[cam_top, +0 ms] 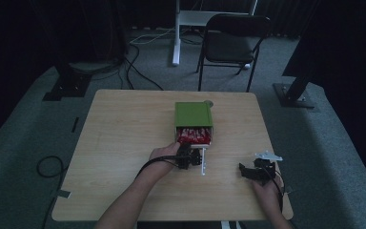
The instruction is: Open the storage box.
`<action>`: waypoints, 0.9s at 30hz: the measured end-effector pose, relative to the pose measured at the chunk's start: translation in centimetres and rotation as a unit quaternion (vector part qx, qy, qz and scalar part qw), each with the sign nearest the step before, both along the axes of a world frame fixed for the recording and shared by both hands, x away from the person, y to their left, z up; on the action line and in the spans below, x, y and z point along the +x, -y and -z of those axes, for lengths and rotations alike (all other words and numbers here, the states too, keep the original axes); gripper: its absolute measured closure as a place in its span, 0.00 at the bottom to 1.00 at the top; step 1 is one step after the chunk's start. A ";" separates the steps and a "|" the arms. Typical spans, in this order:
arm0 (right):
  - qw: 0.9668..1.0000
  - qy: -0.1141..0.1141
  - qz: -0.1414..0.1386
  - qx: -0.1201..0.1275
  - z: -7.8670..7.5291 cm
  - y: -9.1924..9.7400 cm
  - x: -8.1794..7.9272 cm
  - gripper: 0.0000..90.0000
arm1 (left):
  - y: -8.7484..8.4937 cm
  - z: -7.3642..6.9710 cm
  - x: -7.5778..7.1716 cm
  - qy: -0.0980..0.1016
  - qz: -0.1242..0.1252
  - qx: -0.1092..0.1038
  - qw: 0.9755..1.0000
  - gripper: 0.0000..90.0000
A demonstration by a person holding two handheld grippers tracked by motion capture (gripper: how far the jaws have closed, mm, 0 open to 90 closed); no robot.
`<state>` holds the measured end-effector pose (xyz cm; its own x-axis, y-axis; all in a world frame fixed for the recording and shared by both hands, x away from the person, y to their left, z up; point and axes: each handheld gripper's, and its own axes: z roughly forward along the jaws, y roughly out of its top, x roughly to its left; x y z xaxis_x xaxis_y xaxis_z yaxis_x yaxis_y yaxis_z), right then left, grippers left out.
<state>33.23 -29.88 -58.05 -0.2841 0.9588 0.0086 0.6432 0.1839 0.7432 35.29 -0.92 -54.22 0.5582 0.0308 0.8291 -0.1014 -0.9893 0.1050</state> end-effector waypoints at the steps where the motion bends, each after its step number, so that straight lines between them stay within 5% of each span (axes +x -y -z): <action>1: 1.000 0.000 0.000 0.000 0.0 0.0 0.0 0.13 | 0.0 0.0 -0.1 0.001 0.002 0.002 1.000 0.84; 27: 1.000 0.000 0.000 0.000 0.0 0.0 0.0 0.13 | -0.1 0.1 -3.4 -0.003 0.011 0.001 1.000 0.84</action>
